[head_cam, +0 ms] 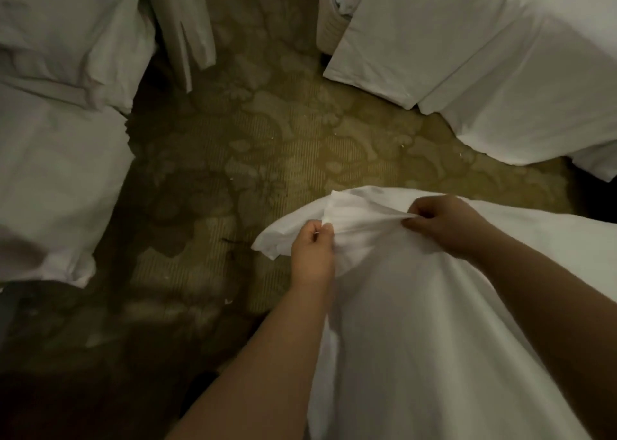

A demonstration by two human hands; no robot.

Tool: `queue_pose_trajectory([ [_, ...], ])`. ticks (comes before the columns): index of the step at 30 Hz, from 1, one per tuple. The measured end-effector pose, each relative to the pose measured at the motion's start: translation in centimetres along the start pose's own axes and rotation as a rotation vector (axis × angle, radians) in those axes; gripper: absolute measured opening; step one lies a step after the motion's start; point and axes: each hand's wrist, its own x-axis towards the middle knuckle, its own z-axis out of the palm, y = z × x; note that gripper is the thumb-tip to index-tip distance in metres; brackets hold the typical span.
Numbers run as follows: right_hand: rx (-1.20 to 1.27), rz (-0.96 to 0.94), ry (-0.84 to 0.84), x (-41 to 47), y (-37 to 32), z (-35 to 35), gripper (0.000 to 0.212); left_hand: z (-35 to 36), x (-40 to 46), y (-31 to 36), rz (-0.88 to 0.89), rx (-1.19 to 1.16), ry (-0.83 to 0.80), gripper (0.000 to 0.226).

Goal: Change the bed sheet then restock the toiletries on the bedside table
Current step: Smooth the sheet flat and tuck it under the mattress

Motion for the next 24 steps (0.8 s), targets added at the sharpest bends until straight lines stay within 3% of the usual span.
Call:
queue_pose_trajectory([
  [5,-0.089,0.032,-0.067,5.5,0.4,1.4,0.032,1.0,5.0,-0.7,-0.096,0.017,0.068,0.021],
  [12,-0.06,0.007,-0.123,8.5,1.7,2.7,0.028,3.0,8.9,-1.0,-0.2,0.187,0.167,0.022],
  [16,-0.024,-0.016,-0.177,7.5,3.2,1.7,0.01,3.8,10.0,-0.9,-0.23,0.31,0.182,0.029],
  [18,-0.073,-0.002,-0.174,6.5,4.4,1.3,0.011,3.6,10.2,-0.9,-0.223,0.355,0.181,0.028],
  [24,-0.271,-0.046,0.155,1.9,10.7,2.0,0.029,3.4,10.5,0.0,-0.214,0.641,0.121,0.029],
])
